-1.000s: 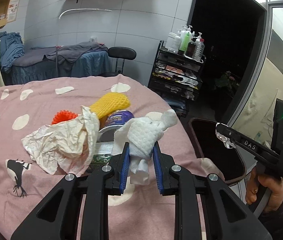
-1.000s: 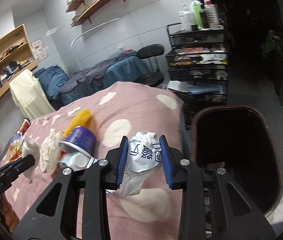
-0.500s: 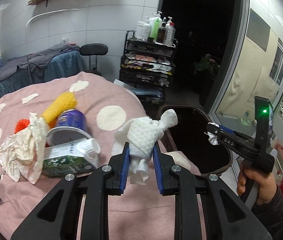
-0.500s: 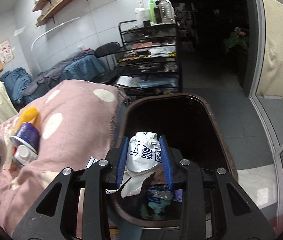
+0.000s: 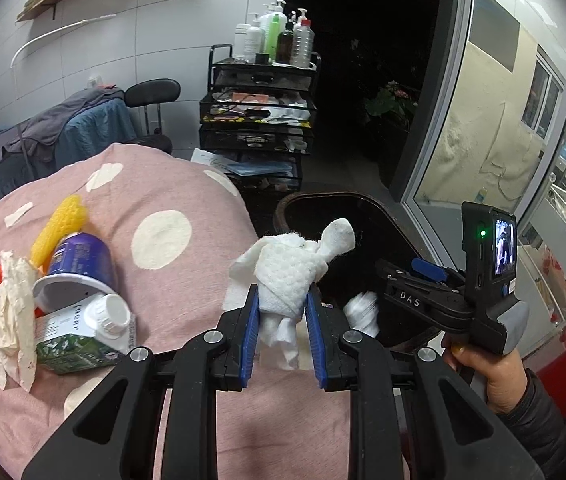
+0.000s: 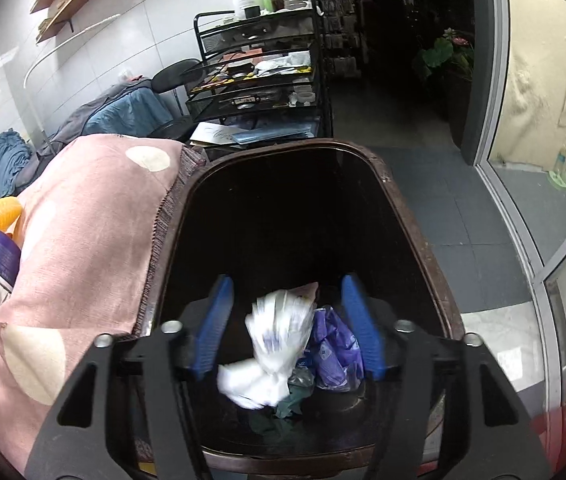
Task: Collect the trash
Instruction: 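Carry the paper and tissue over the brown bin and open both tools to drop them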
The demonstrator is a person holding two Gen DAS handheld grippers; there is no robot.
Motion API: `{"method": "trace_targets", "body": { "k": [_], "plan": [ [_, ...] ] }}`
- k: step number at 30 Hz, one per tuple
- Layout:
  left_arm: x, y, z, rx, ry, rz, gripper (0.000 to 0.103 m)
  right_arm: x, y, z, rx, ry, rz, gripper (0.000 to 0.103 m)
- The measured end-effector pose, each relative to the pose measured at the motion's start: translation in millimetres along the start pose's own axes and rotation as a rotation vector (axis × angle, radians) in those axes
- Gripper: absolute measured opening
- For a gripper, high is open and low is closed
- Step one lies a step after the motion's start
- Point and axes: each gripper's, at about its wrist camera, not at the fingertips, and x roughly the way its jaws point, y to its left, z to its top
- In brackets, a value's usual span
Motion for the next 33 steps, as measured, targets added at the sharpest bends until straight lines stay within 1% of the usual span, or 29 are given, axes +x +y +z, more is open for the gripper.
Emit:
{"method": "trace_targets", "body": {
  "k": [5,10,15,22,28,33],
  "plan": [
    [14,-13,6,0.026,0.024,-0.023,0.023,-10,-12,-1,0.031,-0.029,-0.009,0.070],
    [29,-31,14,0.061,0.047,-0.049,0.023,-23,-28,1,0.073,-0.064,-0.035,0.074],
    [43,-49,19,0.097,0.070,-0.067,0.023,-36,-48,4,0.124,-0.097,-0.071,0.075],
    [74,-73,24,0.140,0.137,-0.087,0.023,-46,-75,8,0.178,-0.120,-0.122,0.075],
    [98,-87,23,0.163,0.191,-0.089,0.023,-48,-88,10,0.199,-0.127,-0.138,0.077],
    [111,-92,23,0.162,0.218,-0.091,0.025,-47,-92,10,0.208,-0.128,-0.143,0.078]
  ]
}}
